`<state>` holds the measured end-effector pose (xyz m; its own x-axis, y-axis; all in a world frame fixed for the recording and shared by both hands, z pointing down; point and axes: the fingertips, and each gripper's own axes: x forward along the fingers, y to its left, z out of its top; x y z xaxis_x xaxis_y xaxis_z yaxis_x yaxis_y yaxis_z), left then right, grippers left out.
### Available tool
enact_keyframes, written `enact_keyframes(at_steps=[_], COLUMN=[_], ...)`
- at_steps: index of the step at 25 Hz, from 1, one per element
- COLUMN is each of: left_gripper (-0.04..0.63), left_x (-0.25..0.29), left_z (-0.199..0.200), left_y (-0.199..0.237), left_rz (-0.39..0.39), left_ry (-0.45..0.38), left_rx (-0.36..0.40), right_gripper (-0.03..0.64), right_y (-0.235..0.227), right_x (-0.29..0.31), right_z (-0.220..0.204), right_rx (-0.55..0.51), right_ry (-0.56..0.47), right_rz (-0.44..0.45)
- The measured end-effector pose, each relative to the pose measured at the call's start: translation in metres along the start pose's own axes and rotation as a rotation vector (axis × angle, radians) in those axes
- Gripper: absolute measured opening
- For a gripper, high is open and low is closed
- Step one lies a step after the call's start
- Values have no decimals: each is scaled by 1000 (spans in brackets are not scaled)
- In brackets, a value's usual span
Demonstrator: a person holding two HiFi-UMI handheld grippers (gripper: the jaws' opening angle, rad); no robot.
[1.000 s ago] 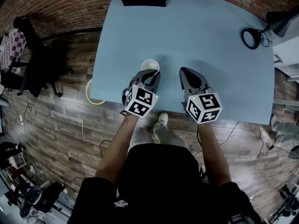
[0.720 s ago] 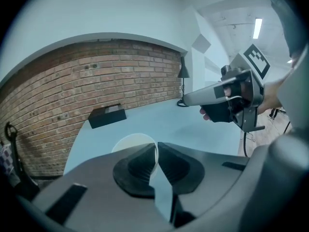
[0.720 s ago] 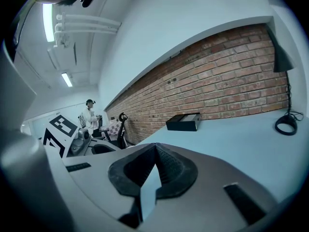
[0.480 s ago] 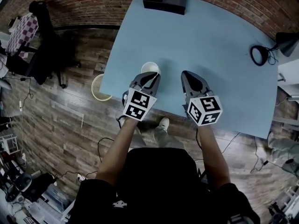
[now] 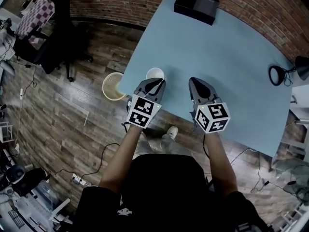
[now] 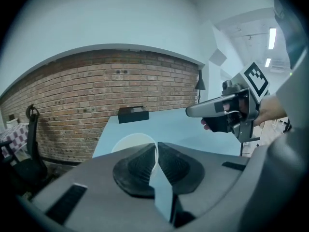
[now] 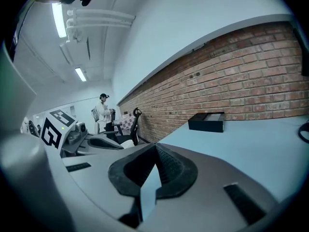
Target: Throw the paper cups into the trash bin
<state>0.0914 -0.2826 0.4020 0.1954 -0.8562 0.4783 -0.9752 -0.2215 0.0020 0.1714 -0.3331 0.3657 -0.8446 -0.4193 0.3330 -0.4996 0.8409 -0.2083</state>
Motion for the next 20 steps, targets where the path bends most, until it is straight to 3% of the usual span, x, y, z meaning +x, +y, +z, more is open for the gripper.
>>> enact_keyframes(at_steps=[20], left_gripper=[28], left_x=[-102], left_z=[-30], left_y=[120], left_rz=[113], left_ry=[-54], left_rx=[-81], right_gripper=[3], right_y=[125], right_x=[82], right_z=[26], right_rx=[-95], right_ry=[20], right_rz=[103])
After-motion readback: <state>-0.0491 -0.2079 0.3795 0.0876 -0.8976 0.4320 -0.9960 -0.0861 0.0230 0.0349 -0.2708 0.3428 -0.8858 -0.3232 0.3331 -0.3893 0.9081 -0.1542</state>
